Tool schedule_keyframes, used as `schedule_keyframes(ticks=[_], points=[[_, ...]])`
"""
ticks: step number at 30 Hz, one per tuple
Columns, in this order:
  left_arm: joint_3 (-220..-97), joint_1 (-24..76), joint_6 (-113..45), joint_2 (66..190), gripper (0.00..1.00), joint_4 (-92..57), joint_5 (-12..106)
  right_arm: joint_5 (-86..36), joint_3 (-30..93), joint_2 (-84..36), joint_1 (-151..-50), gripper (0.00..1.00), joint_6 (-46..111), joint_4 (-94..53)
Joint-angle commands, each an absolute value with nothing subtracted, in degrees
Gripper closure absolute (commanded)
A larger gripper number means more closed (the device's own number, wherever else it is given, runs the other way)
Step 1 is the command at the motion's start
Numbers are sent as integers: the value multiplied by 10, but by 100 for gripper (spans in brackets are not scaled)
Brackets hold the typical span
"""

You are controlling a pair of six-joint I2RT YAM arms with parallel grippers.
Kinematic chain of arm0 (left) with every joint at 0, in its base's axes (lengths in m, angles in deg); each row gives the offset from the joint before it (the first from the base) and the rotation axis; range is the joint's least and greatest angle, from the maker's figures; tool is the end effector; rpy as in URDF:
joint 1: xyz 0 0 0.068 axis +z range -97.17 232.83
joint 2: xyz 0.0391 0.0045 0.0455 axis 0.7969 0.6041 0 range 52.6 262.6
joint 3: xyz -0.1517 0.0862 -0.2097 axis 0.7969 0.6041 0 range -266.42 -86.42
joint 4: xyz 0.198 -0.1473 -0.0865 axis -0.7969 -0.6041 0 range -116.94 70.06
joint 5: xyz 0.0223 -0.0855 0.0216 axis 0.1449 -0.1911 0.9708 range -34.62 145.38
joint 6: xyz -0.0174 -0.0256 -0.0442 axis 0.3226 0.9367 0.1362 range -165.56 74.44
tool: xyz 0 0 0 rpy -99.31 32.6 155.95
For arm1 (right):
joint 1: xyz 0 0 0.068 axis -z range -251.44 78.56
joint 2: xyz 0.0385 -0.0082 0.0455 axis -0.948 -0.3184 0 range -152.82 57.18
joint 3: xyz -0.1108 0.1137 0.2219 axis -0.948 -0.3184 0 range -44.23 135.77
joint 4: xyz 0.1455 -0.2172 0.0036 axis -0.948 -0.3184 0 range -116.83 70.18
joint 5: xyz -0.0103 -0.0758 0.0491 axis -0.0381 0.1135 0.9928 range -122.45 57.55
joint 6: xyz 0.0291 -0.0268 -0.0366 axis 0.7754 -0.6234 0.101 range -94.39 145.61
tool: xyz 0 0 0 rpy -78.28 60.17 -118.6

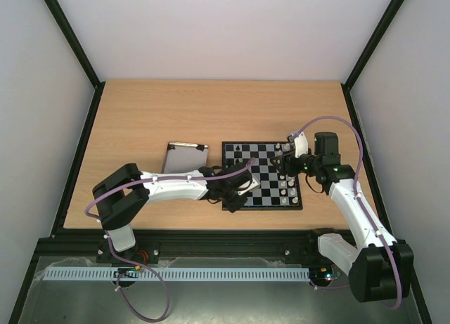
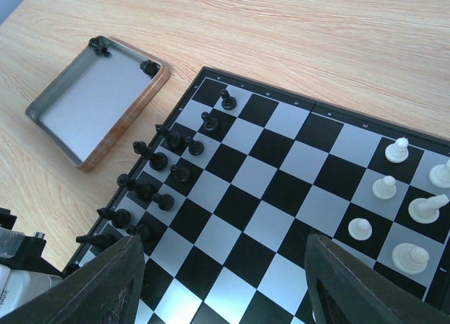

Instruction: Set up the chess pieces on the board

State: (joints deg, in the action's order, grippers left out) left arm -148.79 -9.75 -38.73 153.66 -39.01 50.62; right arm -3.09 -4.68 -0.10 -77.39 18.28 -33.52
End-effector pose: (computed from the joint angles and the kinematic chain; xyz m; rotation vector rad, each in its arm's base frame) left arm 0.1621 -0.3191 0.1736 1.2793 2.3499 -0.5316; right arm 0.2156 0.0399 0.2635 -0.5395 2.0133 0.5262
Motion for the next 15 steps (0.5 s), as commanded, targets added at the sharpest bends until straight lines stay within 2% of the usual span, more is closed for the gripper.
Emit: schedule_keyframes(ticks=[1,6,15], points=[[-1491,-92,-387,1546,91,-394,517,-27,-56,8,-771,37,178,-333],[-1495,-89,-383,1547,90,-393,524,-27,-57,8,-771,37,178,-332],[-1508,-89,-384,1523,79,-411,516,-27,-56,8,-771,37,178,-333]])
